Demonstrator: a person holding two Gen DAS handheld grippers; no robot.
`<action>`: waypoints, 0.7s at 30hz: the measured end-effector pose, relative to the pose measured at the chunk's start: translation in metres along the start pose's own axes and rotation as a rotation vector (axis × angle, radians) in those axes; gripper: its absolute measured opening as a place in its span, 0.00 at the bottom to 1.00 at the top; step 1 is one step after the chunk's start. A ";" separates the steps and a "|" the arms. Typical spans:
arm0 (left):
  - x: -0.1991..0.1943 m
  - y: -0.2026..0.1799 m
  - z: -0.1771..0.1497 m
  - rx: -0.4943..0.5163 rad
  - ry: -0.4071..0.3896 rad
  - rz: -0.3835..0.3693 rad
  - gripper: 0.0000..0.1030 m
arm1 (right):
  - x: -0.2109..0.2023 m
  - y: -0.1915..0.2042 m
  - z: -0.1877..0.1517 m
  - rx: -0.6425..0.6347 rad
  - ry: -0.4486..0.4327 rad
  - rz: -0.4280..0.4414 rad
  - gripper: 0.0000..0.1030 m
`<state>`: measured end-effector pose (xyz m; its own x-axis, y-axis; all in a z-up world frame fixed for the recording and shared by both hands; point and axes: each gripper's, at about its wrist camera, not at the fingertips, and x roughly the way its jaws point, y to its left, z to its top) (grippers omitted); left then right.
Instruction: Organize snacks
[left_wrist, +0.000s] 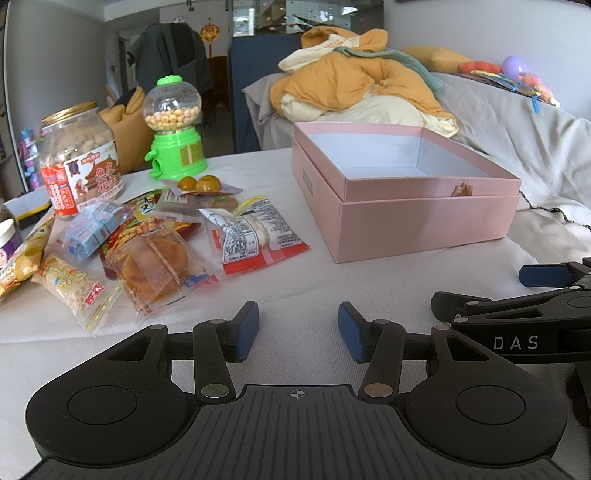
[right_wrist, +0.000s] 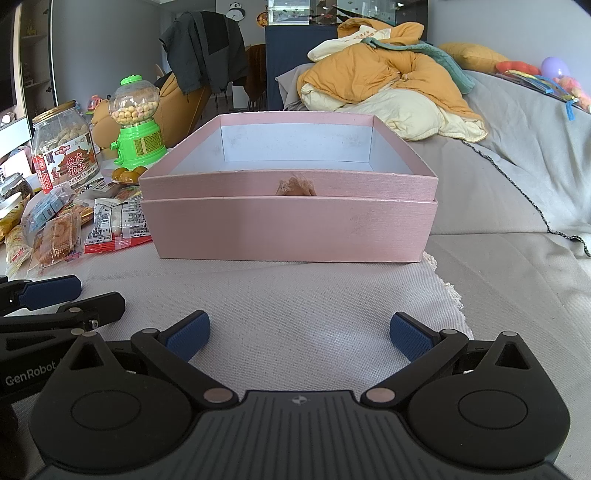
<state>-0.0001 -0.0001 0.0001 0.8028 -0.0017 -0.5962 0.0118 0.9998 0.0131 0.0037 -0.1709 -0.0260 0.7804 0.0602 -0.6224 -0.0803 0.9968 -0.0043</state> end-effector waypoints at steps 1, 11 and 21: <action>0.000 0.000 0.000 0.000 0.000 0.000 0.53 | 0.000 0.000 0.000 0.000 0.000 0.000 1.00; 0.002 0.001 0.000 0.007 -0.001 0.007 0.54 | -0.002 -0.001 -0.001 0.003 -0.001 0.002 1.00; -0.009 0.027 0.007 -0.040 0.031 -0.104 0.48 | 0.001 0.001 0.020 -0.010 0.223 0.004 1.00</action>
<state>-0.0026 0.0269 0.0109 0.7795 -0.1055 -0.6175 0.0695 0.9942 -0.0821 0.0167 -0.1692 -0.0115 0.6238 0.0498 -0.7800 -0.0905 0.9959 -0.0088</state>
